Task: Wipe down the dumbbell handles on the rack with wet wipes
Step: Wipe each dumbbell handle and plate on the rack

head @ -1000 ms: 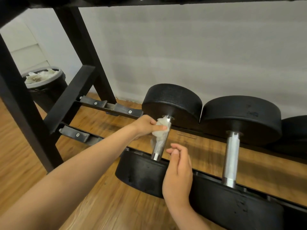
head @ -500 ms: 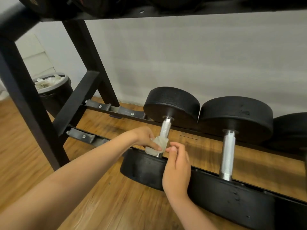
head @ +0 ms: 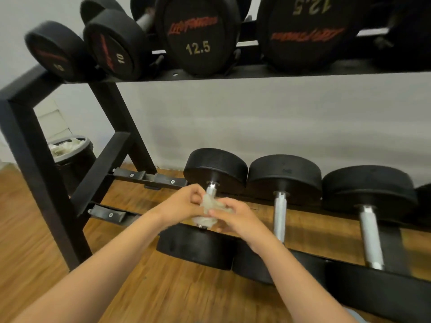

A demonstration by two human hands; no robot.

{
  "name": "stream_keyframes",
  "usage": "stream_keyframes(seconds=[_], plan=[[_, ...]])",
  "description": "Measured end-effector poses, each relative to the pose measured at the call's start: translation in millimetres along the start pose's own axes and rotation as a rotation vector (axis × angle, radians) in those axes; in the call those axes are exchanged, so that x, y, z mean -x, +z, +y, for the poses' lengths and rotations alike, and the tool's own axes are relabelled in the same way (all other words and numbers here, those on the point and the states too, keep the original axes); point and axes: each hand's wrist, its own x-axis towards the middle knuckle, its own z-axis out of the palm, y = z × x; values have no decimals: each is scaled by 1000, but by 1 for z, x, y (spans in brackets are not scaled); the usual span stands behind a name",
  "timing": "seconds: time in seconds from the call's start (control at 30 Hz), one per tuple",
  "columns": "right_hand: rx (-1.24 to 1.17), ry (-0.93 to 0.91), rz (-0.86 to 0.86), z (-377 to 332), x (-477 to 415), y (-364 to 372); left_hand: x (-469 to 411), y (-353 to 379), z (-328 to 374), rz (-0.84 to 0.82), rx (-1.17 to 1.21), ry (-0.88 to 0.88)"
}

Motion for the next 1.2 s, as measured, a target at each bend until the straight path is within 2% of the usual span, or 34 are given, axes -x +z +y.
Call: stream_keyframes(seconds=[0.13, 0.27, 0.3, 0.37, 0.43, 0.5, 0.57, 0.7, 0.8, 0.87, 1.0, 1.07, 1.13, 1.2], plan=[[106, -152, 150, 1, 5, -4, -1, 16, 3, 177, -85, 69], [121, -142, 320, 7, 1, -15, 6, 20, -7, 95, 119, 25], [120, -131, 353, 7, -1, -16, 7, 21, -15, 145, 136, -2], [143, -98, 433, 9, -11, -18, 7, 31, -31, 366, 102, -72], [159, -43, 528, 13, -28, -19, 5, 48, -43, 588, -90, -128], [156, 11, 619, 16, -45, -19, 4, 63, -46, 743, -279, -139], [169, 62, 697, 18, -62, -16, 3, 67, -46, 832, -285, -149], [148, 223, 741, 21, -87, -4, 2, 67, -50, 855, -264, -160], [163, 262, 726, 29, -103, 2, 1, 68, -48, 862, -266, -165], [48, 277, 686, 32, -111, 6, 0, 69, -48, 862, -265, -168], [-412, 396, 587, 26, -116, 14, -1, 67, -49, 852, -271, -177], [-567, 380, 586, 31, -116, 16, 0, 67, -48, 848, -247, -196], [-644, 333, 607, 36, -118, 18, -1, 68, -47, 848, -234, -214], [-616, 306, 629, 35, -121, 19, -1, 68, -46, 850, -240, -224]])
